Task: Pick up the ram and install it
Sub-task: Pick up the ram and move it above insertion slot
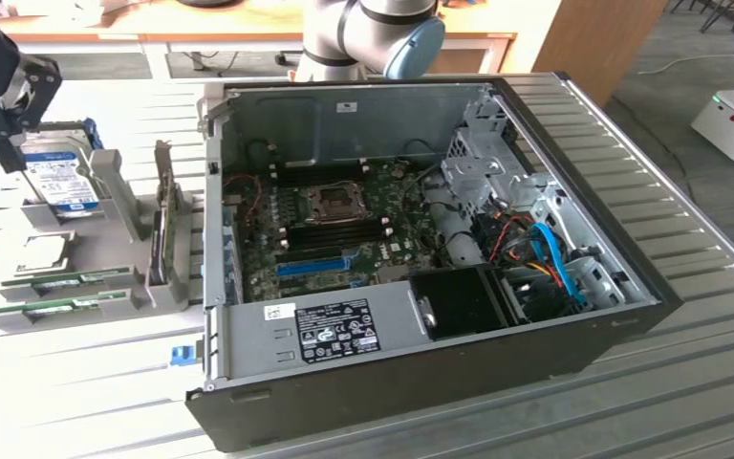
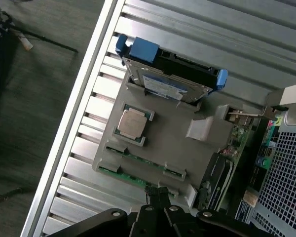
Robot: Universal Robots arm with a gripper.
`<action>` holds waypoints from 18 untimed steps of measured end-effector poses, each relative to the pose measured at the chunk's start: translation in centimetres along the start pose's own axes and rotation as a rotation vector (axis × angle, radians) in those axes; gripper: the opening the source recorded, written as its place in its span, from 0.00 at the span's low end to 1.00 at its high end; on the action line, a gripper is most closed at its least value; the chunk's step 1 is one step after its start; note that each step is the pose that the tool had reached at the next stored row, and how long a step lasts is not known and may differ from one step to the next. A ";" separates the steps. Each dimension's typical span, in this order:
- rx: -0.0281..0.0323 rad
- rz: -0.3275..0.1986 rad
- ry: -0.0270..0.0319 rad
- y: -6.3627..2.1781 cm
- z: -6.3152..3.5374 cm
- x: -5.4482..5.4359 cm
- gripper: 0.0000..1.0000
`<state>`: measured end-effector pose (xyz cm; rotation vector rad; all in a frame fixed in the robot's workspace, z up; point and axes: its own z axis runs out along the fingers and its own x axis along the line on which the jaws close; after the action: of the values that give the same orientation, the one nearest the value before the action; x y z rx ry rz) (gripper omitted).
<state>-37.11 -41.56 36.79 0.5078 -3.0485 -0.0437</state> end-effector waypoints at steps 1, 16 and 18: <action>0.0009 -0.018 0.0007 0.00 0.00 0.0 0.11; 0.0143 -0.290 0.0109 0.00 0.04 0.0 0.11; 0.0158 -0.321 0.0120 0.00 0.05 0.0 0.11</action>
<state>-37.11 -41.57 36.75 0.9882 -2.9242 -0.0286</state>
